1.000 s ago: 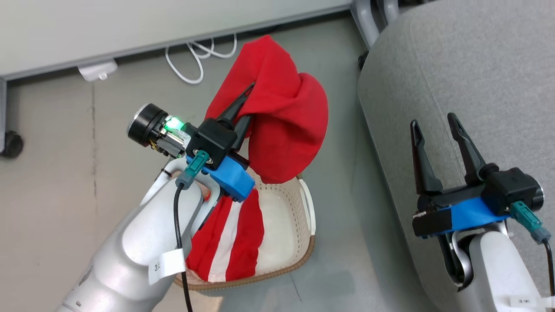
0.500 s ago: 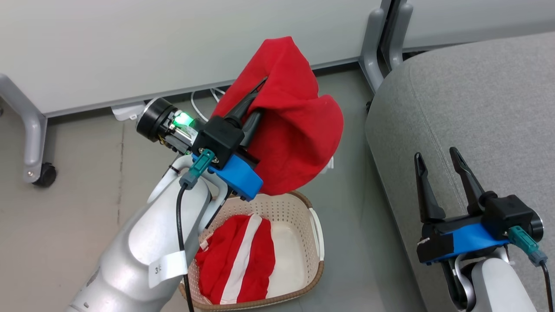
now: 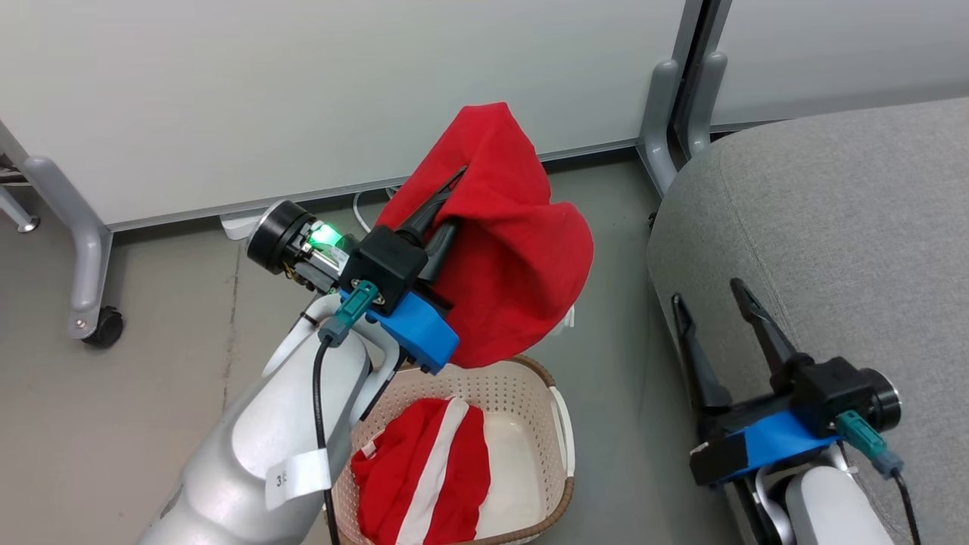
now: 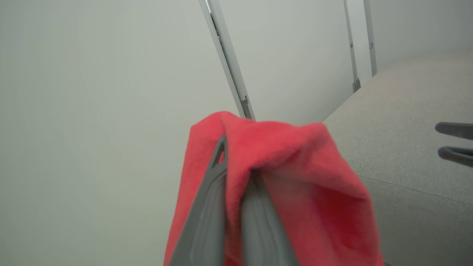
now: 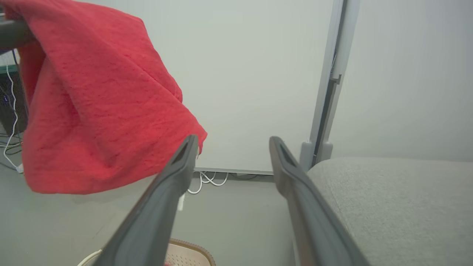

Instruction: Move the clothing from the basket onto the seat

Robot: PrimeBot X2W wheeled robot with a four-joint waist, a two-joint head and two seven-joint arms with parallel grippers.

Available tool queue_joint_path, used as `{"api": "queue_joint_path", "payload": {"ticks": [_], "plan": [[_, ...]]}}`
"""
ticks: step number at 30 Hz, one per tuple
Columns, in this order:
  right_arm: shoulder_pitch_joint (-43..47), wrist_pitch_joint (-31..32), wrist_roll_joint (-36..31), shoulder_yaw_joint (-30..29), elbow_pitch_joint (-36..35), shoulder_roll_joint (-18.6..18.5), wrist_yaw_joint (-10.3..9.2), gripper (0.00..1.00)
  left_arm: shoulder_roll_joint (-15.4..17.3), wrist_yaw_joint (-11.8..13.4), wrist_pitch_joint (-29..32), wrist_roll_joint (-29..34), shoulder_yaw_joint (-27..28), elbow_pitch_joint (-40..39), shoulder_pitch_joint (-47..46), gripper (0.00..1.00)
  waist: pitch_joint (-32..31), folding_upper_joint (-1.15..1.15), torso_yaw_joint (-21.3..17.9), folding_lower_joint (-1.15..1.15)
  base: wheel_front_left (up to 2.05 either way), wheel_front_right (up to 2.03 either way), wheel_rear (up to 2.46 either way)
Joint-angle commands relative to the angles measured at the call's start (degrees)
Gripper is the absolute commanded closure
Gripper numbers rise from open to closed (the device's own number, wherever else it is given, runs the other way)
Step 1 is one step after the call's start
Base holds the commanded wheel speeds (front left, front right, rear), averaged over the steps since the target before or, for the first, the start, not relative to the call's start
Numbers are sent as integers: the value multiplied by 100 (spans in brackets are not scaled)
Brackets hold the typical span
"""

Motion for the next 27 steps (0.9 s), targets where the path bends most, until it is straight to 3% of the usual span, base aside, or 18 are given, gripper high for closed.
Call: {"api": "queue_joint_path", "payload": {"ticks": [1, 16, 27], "plan": [[-54, -22, -31, 64, -7, -21, 3, 0, -3, -16, -30, 30, 22, 8, 29, 100, -8, -1, 9, 1, 0, 0, 0], [-1030, -21, -112, 1634, 316, -237, 3, 0, -92, -80, -30, 142, 112, 25, -94, 100, 129, -1, 63, 1, 0, 0, 0], [-2104, -21, -494, 1994, 1372, -132, 2, 0, -258, -124, -30, 203, 65, 23, -206, 100, 315, -1, 191, 1, 0, 0, 0]]}}
